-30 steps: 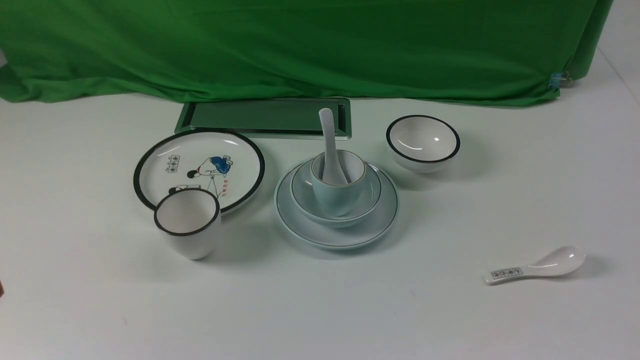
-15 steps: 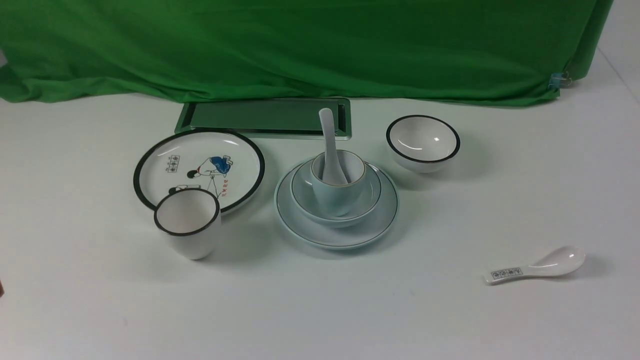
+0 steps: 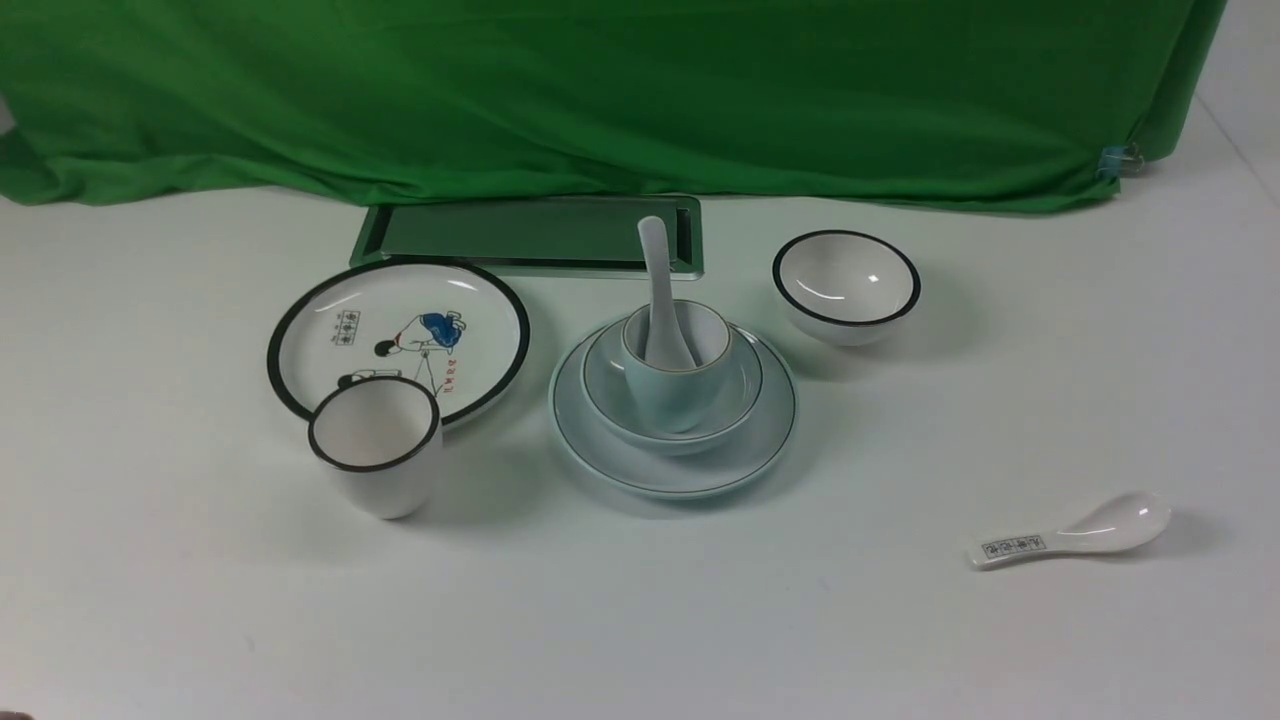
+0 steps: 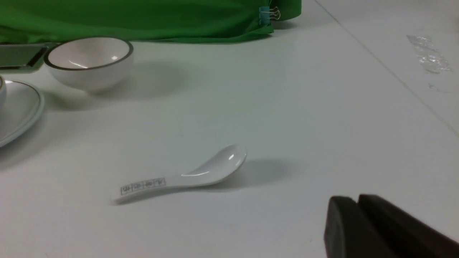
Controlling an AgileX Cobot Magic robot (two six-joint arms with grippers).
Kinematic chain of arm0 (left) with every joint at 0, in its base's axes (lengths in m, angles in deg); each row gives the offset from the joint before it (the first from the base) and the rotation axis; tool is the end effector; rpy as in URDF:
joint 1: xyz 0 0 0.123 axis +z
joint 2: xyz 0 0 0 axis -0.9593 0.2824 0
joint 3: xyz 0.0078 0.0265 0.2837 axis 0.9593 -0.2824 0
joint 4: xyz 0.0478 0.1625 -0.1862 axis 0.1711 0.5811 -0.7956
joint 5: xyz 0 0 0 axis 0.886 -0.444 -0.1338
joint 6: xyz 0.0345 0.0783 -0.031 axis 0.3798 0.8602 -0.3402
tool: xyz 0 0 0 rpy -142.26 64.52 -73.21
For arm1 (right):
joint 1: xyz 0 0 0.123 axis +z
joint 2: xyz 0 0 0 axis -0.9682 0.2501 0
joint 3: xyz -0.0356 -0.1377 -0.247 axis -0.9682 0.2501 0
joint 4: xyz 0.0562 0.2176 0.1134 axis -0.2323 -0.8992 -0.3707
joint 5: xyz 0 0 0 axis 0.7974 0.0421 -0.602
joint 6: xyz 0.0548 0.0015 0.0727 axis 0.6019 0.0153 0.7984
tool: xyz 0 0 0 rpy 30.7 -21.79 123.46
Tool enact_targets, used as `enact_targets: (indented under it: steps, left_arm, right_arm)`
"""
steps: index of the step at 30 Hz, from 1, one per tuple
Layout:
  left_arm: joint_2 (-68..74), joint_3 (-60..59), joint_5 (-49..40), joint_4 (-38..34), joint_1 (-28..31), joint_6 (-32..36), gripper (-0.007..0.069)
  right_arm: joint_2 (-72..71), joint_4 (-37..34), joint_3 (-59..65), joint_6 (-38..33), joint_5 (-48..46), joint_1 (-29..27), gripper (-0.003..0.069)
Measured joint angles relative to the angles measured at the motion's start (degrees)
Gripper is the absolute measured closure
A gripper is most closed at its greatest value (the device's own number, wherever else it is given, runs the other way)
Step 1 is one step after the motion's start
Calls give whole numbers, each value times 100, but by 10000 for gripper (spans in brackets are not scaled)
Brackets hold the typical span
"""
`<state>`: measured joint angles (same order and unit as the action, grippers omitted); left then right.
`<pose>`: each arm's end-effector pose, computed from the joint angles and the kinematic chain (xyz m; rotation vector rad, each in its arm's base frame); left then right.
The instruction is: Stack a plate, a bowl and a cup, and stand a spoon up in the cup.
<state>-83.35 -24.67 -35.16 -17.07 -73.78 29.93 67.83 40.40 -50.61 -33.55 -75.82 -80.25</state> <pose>0.0593 -0.0003 0.2377 0.0198 1.4985 0.0122 0.0558 -0.0046 0.1905 0.1192 1.7062 -0.0192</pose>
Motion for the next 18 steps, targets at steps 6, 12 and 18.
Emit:
enact_targets:
  steps: [6,12,18]
  left_arm:
    - [-422,-552,-379,-174,352,21,656]
    - [-429,-579,-1130,-287,364,21,656]
    - [-429,-579,-1129,-300,366,21,656]
  right_arm:
    - [0,0,0,0,-3,0,559]
    - [0,0,5,0,-2,0,546]
    - [0,0,5,0,-2,0,523]
